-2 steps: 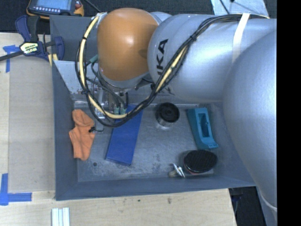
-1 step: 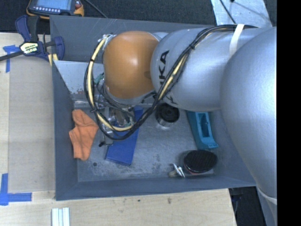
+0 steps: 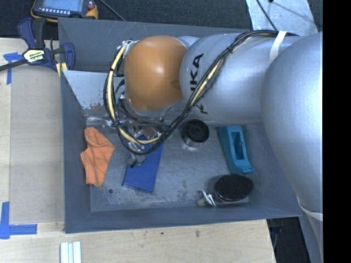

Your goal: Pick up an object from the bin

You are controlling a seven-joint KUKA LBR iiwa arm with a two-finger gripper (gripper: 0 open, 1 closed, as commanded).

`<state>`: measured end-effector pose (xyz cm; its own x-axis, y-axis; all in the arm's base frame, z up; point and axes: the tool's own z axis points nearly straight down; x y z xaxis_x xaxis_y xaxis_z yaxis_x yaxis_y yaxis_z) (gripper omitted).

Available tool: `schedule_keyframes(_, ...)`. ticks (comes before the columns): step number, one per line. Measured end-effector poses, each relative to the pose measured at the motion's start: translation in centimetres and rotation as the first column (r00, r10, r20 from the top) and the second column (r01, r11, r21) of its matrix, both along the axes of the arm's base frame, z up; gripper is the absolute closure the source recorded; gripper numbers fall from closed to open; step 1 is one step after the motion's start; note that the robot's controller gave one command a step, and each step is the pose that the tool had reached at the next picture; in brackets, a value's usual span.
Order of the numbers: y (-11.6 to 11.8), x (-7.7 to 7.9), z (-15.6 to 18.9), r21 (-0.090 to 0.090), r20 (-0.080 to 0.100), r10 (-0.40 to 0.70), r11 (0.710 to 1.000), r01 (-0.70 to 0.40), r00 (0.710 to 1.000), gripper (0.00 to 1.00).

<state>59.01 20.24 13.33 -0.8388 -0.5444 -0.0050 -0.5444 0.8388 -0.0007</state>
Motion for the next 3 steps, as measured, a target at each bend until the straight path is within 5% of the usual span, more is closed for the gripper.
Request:
schedule_keyframes(1, -9.3, 1.8, 0.8, -0.001, -0.001, 0.094, 0.996, -0.094, 0.996, 0.0)
schedule_keyframes(2, -7.6, -0.6, -3.9, -0.002, -0.001, 0.386, 0.923, -0.386, 0.923, 0.0)
schedule_keyframes(3, -8.6, 3.3, -6.4, 0.008, -0.015, 0.557, 0.83, -0.557, 0.83, 1.0)
